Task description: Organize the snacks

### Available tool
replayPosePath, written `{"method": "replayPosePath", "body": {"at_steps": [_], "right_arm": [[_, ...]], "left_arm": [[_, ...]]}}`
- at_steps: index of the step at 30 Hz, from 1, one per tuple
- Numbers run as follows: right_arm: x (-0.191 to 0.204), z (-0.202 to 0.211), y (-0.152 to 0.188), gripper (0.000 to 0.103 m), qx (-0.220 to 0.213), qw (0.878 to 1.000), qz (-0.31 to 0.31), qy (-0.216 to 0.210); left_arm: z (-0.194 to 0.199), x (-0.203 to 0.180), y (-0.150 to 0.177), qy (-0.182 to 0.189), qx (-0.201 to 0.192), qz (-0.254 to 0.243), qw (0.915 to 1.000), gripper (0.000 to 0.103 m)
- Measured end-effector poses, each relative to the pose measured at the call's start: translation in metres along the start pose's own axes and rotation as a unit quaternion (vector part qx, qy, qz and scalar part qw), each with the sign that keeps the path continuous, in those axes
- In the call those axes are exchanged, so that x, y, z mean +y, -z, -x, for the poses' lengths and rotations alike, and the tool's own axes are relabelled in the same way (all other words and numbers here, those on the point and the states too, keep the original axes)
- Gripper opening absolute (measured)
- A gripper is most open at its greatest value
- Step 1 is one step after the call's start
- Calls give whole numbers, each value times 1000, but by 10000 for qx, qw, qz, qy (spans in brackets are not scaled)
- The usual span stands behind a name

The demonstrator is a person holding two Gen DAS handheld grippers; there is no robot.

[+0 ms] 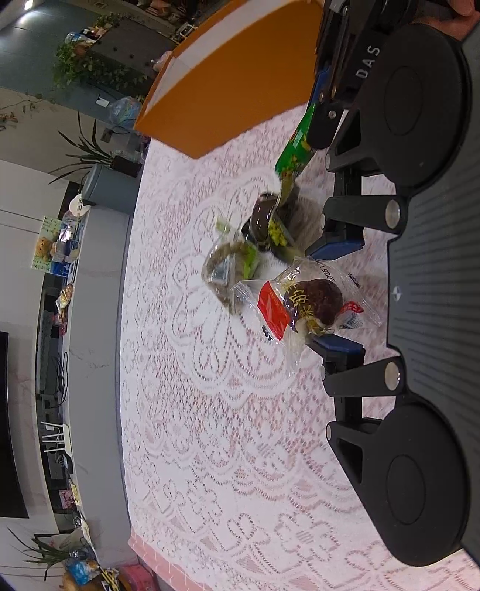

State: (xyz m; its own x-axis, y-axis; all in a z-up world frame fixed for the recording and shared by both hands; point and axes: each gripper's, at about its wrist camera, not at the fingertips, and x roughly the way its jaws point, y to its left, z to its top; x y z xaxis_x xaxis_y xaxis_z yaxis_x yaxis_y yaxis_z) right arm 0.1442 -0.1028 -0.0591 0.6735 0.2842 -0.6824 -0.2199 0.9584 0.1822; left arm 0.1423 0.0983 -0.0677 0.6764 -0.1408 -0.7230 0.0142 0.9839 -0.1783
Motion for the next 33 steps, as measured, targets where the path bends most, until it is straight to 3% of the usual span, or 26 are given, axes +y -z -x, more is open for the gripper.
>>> {"method": "replayPosePath", "body": {"at_steps": [13,24,33], "right_arm": [[-20,75,-14,20,-716,9972,-91,-219],[-81,127,-38,20,-807,9966,-156,-1],[-151,141,-58,20,-685,9966,-26,464]], "left_arm": [[44,-54,-6,556,-226,13,9982,48],[57,-150,-42,989,-442,-970,9894,48],[20,-235,-60,1027,-293,-2033,9733,48]]}}
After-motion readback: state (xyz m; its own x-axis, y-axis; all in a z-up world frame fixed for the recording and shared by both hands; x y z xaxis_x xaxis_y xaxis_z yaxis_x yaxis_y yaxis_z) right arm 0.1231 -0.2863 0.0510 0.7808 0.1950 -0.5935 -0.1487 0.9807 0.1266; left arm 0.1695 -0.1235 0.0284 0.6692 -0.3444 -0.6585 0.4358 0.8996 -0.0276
